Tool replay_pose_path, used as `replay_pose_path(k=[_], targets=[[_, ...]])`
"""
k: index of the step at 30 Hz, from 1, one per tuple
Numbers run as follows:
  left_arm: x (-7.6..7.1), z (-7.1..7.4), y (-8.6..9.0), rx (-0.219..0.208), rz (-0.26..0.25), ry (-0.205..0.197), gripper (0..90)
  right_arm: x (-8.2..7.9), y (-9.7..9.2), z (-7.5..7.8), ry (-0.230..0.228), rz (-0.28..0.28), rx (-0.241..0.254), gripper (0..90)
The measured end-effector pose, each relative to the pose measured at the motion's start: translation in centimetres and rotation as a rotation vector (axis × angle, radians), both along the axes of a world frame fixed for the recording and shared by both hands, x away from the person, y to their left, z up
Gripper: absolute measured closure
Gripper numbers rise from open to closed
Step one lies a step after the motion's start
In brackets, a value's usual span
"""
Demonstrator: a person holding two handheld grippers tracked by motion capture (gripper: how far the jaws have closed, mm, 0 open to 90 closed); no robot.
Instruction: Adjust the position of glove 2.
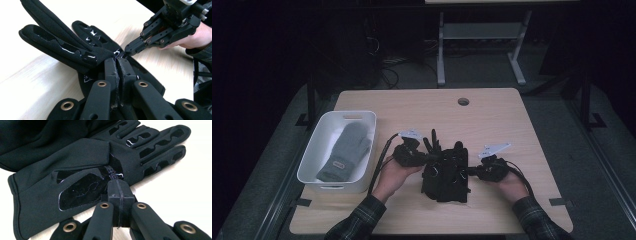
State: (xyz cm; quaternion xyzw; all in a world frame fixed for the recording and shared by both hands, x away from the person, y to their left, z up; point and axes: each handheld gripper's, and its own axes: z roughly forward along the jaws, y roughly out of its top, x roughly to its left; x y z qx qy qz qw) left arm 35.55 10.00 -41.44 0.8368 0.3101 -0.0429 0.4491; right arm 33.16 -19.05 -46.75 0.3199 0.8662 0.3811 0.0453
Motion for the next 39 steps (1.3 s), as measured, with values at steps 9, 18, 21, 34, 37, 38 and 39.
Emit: replay_pose_path(k=[9,18,21,34,37,38,39], targets=[[0.1,-0.1,-1.9,-0.001,-0.038,0.001,86.4,-0.1,0.5,0.1,-0.006,0.018,0.006,90.0],[0.4,-0.8,-3.5,0.001,-0.060,0.014,86.0,-0.2,1.1,0.1,-0.014,0.031,0.000,90.0],[0.5,-1.1,-4.0,-0.002,-0.067,0.021,85.1,-0.2,1.1,0.1,-0.013,0.031,0.001,90.0],[-0.2,-0.1,-5.2,-0.033,-0.117,-0.025,81.0,-0.1,-0.5,0.4,-0.040,-0.022,-0.019,89.7],[-0.8,0.0,-5.1,-0.012,-0.134,-0.041,89.0,-0.1,-2.0,0.7,-0.057,-0.081,-0.016,78.6],[-1.0,-0.1,-5.2,-0.011,-0.132,-0.039,89.1,0.0,-2.6,0.7,-0.066,-0.102,-0.012,72.3],[-1.2,-0.3,-5.3,0.004,-0.144,-0.042,89.2,0.0,-3.1,0.8,-0.073,-0.119,-0.010,64.2]])
